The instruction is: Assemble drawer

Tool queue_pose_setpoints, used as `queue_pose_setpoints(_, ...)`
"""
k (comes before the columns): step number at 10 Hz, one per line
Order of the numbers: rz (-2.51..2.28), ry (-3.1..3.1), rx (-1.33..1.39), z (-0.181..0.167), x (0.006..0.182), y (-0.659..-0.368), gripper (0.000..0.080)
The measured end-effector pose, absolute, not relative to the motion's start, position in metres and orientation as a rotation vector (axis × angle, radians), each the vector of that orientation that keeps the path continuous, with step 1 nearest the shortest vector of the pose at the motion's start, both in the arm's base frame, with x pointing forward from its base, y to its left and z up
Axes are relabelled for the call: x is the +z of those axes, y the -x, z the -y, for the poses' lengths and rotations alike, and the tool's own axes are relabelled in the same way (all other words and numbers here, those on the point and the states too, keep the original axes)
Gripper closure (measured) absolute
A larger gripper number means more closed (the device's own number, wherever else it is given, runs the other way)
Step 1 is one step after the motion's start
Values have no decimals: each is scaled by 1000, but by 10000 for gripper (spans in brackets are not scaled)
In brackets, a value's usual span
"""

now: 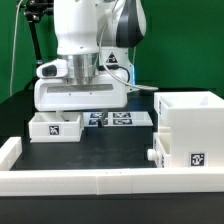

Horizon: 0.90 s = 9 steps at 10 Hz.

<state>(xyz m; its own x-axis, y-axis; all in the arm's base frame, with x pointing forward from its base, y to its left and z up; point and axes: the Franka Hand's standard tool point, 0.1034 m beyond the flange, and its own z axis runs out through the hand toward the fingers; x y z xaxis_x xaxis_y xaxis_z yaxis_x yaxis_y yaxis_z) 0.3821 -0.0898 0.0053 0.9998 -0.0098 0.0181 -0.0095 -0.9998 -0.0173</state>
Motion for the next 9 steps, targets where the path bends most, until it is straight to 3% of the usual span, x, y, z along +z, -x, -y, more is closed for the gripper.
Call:
queue_pose_setpoints(1, -11, 3125, -31, 91, 5, -382, 275)
queue_pose_setpoints(3, -7, 3125, -31, 90, 5, -382, 550)
queue_pose_setpoints(4, -6, 3125, -31, 90, 5, -382, 550)
queue_pose_setpoints(5, -5, 3125, -31, 90, 5, -382, 723)
queue_pose_setpoints(6, -4, 3125, -31, 90, 5, -382, 758)
queue_pose_setpoints(9, 2, 3125, -31, 90, 5, -382, 758)
